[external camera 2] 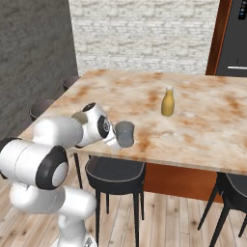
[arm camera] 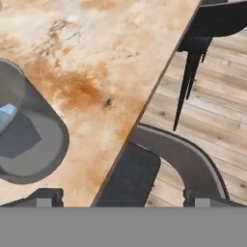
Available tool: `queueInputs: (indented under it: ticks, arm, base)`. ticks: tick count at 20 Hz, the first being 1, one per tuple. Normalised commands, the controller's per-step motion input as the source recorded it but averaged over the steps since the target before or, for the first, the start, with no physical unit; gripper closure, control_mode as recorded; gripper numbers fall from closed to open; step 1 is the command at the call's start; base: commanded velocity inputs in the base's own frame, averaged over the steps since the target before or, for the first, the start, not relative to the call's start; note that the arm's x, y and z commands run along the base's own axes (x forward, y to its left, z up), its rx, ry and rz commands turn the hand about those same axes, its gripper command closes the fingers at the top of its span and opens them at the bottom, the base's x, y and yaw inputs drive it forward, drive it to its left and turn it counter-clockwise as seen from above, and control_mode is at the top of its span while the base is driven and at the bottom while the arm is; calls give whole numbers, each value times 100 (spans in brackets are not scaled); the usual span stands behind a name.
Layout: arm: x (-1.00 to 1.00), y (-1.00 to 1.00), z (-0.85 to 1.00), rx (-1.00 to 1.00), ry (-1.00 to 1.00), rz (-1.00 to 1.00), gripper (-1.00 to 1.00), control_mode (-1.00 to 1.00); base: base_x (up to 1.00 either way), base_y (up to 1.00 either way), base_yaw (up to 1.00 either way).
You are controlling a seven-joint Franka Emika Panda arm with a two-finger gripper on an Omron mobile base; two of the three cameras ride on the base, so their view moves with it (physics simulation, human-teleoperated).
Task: There are two ice cubes in the ice bowl. Place both ice cubes in the glass cup.
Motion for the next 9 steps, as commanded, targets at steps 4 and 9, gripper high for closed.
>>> queueInputs:
  ticks: [4, 9]
  arm:
    - [-100, 90, 69, -28, -21, 1, -100, -100]
    - [-100, 91, 59, -35, -5, 5, -100, -100]
  base:
    - [0, 0, 0]
    - [0, 0, 0]
